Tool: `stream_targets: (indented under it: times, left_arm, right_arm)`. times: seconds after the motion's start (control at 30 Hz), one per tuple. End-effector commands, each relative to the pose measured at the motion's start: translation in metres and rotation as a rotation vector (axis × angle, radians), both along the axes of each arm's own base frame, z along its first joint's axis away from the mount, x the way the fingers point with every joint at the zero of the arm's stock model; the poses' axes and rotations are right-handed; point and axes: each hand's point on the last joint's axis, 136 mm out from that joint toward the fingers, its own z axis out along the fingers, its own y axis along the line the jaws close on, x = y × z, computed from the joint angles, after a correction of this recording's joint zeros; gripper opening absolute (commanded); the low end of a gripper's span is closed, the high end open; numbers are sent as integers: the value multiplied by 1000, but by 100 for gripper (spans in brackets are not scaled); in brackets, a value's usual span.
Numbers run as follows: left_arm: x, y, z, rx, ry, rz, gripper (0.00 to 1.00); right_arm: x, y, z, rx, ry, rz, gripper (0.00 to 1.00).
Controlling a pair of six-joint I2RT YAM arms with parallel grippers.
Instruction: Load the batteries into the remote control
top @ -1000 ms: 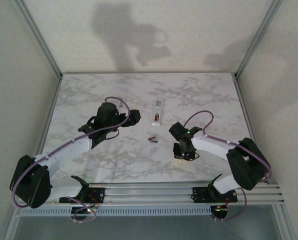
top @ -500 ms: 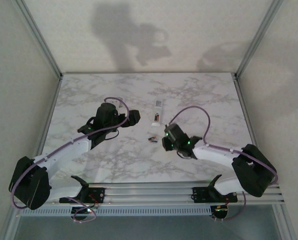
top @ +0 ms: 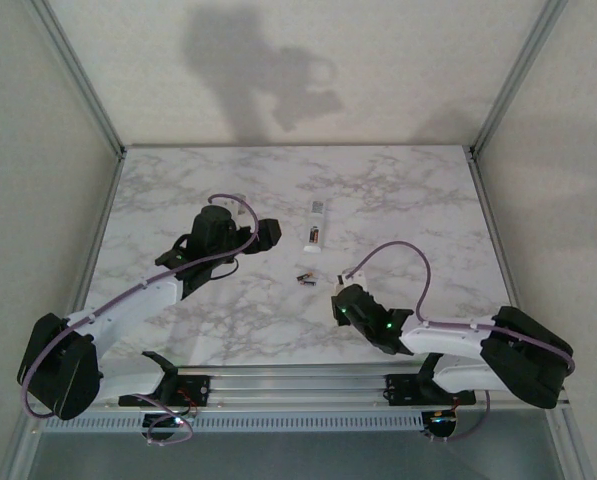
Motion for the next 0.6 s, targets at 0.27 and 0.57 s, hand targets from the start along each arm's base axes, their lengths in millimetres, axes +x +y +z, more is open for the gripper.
stream_targets:
  times: [0.27, 0.57]
  left_arm:
    - [-2, -9, 6, -48, 11, -23, 99]
    - [-28, -89, 53, -414, 209, -368, 75]
  right_arm:
    - [-6, 56, 66, 27, 213, 393, 22]
    - [-9, 74, 152, 54, -29, 719, 23]
